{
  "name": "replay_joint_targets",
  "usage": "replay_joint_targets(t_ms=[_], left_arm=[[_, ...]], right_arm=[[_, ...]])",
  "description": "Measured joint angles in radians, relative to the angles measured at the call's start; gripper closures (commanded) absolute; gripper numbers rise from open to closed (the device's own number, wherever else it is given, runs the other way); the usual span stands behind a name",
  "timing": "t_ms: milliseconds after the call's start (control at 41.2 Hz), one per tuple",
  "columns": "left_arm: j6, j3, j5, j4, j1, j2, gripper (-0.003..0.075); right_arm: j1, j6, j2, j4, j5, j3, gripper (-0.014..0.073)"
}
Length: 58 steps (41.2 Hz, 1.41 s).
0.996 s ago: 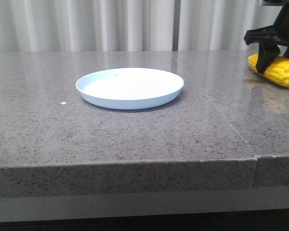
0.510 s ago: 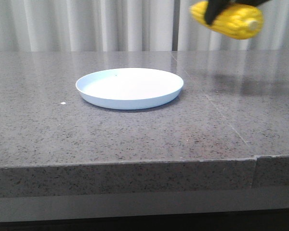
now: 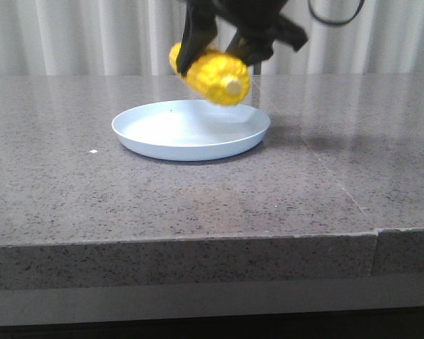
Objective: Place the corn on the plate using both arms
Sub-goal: 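Carry the corn with the right gripper and lower it onto the plate, then open the right gripper and lift it away from the corn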
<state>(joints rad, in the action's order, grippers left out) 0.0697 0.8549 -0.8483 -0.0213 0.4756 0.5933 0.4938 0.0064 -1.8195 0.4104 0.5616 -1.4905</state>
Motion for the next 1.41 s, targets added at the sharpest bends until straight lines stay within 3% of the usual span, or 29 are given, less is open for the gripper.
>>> replay_joint_targets(t_ms=[73,291,607,899,1069,1409], left_arm=[[0.0,0.0,0.0,0.0,0.0,0.0,0.028],[0.0,0.0,0.0,0.0,0.0,0.0,0.028],[0.0,0.0,0.0,0.0,0.0,0.0,0.028],[0.0,0.0,0.0,0.0,0.0,0.0,0.028],[0.0,0.0,0.0,0.0,0.0,0.0,0.028],[0.0,0.0,0.0,0.0,0.0,0.0,0.028]], right_arm=[[0.0,0.0,-0.027,0.012,-0.006,0.0,0.0242],[0.0,0.0,-0.062,0.019,-0.015,0.0,-0.0023],[0.0,-0.006,0.023,-0.016,-0.001,0.0,-0.0001],[0.0,-0.016,0.3,-0.275,0.241,0.023,-0.0001],[0.0,-0.016,0.532,-0.359,0.299,0.146,-0.0001],[0.0,-0.016,0.975,-0.371,0.355,0.441,-0.0001]])
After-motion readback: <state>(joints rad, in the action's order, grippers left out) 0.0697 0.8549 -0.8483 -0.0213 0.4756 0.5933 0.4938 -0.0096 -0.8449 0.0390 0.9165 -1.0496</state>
